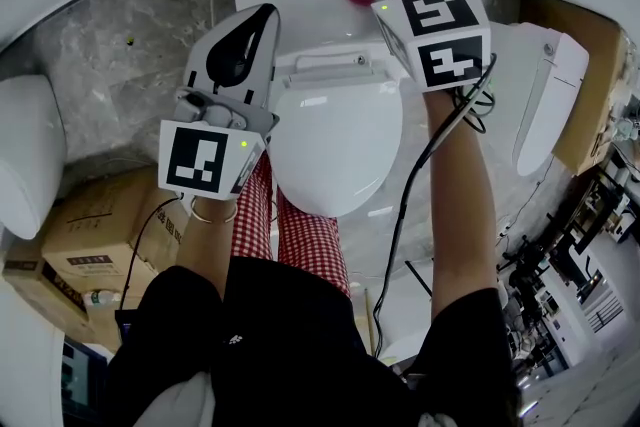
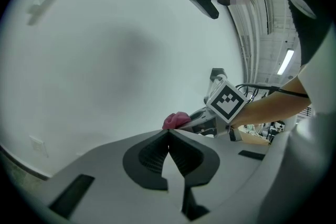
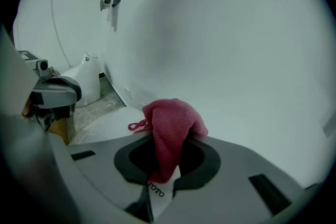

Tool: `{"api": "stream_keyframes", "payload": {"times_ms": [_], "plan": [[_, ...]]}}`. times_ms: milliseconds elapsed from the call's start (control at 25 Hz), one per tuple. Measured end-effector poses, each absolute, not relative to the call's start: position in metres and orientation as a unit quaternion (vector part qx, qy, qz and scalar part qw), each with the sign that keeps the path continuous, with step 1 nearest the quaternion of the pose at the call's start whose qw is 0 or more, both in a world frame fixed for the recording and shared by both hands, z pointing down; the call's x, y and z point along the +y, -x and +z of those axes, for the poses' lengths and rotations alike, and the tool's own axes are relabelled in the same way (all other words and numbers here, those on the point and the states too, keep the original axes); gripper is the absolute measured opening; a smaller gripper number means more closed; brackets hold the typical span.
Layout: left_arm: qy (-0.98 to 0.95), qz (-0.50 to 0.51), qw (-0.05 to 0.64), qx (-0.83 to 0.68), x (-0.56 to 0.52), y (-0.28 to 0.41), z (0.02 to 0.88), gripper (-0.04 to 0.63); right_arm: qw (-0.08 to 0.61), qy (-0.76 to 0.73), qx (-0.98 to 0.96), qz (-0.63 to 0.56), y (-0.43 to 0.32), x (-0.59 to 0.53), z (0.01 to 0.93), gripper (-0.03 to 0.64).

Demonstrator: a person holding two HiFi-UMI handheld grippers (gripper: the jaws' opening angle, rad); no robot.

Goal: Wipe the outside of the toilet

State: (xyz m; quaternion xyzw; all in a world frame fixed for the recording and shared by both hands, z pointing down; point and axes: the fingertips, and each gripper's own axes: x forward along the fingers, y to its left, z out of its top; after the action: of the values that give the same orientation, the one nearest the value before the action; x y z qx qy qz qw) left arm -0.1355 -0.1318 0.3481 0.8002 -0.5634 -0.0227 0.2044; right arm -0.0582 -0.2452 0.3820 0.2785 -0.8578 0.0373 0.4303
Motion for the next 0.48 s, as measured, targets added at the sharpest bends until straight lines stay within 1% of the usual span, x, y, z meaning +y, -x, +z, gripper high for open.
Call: {"api": "stream_keyframes", "payload": {"times_ms": [480], "plan": [[-0.811, -0.014, 0.203, -0.548, -0.137, 0.117, 0.35, 0.006, 0.411, -0.341, -0.844, 0.048, 0.007, -0.268, 0.383, 0.074]]}}
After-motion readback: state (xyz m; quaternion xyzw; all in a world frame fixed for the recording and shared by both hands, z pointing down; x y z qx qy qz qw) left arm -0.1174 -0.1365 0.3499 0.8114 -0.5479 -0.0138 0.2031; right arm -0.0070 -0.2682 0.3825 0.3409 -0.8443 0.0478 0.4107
